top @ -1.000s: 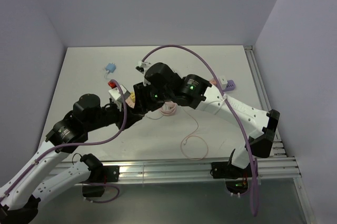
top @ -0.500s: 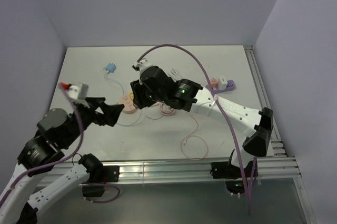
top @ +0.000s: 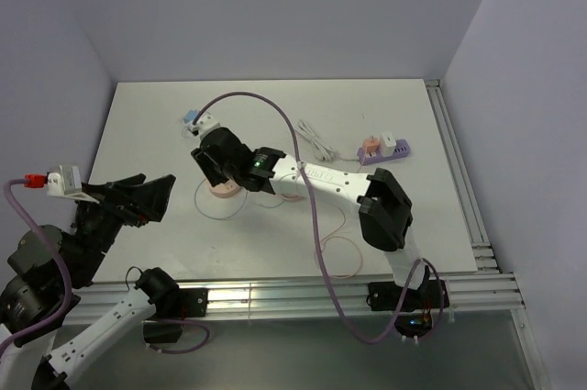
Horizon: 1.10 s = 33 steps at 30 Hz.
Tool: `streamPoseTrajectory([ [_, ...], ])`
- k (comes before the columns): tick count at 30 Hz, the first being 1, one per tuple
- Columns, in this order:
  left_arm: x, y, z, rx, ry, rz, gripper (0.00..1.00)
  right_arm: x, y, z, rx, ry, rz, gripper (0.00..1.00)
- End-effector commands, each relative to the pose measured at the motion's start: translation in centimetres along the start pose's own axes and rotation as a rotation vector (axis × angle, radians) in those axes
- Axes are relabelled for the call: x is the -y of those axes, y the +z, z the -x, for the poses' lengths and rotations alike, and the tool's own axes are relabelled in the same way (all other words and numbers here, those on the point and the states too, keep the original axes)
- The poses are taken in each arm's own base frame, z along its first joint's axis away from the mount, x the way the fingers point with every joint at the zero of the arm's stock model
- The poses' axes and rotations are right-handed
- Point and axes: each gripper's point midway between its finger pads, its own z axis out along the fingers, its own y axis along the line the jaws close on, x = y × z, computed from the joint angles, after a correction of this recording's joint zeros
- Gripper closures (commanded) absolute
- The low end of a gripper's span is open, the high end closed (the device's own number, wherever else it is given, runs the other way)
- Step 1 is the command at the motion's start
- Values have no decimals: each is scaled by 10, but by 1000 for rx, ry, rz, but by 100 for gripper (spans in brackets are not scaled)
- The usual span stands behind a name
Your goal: Insert the plug
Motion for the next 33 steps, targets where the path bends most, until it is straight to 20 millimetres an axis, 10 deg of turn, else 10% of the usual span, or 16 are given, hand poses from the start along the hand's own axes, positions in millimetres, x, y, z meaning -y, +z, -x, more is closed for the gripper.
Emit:
streamPoseTrajectory([
  [1,1,1,-1,3,-14,-8,1,-8,6,51,149,-19,-13,100],
  [15,0,-3,6,24,11,-4,0,4,74,33,78,16,-60,100],
  [33,0,-3,4,17,6,-7,1,30,93,-14,-14,30,-140,100],
])
